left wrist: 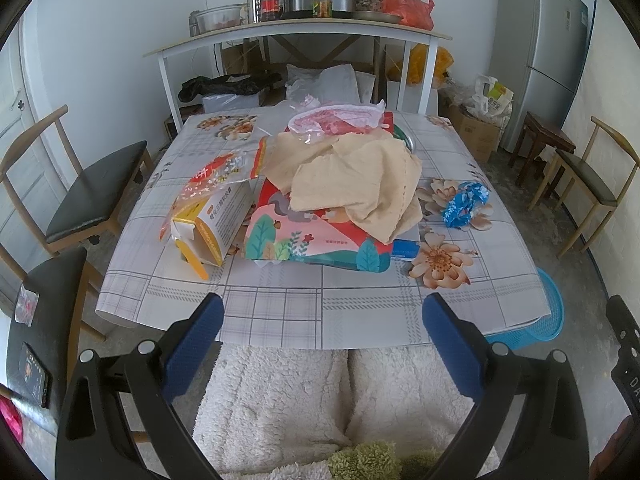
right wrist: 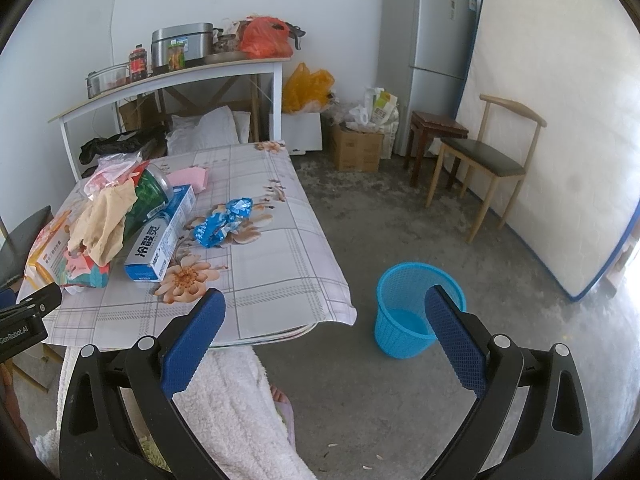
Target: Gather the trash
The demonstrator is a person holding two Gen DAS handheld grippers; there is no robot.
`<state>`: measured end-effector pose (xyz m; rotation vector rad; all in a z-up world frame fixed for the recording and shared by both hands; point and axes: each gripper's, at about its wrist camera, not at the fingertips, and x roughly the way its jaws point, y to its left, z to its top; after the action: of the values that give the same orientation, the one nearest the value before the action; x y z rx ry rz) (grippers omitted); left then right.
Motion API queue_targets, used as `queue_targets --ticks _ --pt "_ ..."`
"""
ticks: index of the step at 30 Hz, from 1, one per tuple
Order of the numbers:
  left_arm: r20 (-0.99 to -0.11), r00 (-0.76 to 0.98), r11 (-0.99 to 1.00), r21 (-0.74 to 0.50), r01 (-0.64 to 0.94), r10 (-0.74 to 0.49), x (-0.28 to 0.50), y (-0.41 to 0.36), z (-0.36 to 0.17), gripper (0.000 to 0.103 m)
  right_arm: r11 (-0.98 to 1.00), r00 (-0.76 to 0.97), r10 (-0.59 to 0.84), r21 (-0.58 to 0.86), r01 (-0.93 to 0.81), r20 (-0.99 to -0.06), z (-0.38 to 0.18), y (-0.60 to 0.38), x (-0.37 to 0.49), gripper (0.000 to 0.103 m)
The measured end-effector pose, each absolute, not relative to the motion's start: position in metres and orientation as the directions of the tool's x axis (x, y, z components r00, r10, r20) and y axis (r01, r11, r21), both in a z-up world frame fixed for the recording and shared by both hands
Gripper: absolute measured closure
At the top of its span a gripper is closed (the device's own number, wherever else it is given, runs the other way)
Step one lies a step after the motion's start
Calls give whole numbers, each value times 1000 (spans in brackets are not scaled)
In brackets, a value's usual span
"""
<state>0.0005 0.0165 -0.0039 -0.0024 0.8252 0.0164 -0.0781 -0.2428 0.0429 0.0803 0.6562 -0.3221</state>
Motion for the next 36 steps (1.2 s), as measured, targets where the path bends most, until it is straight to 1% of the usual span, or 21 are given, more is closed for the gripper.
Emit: queue_targets --ticks 24,32,36 --pt "-744 668 1000 5 -29 23 2 18 -9 6 948 743 -269 -30 318 -613 44 -241 -77 8" --pt "-729 684 1000 0 -17 11 6 24 -10 6 955 758 -256 -34 296 -599 47 -241 -68 8" --pt "-713 702 1000 1 -5 5 6 33 -11 6 965 772 -229 -35 259 -593 47 -242 -46 8"
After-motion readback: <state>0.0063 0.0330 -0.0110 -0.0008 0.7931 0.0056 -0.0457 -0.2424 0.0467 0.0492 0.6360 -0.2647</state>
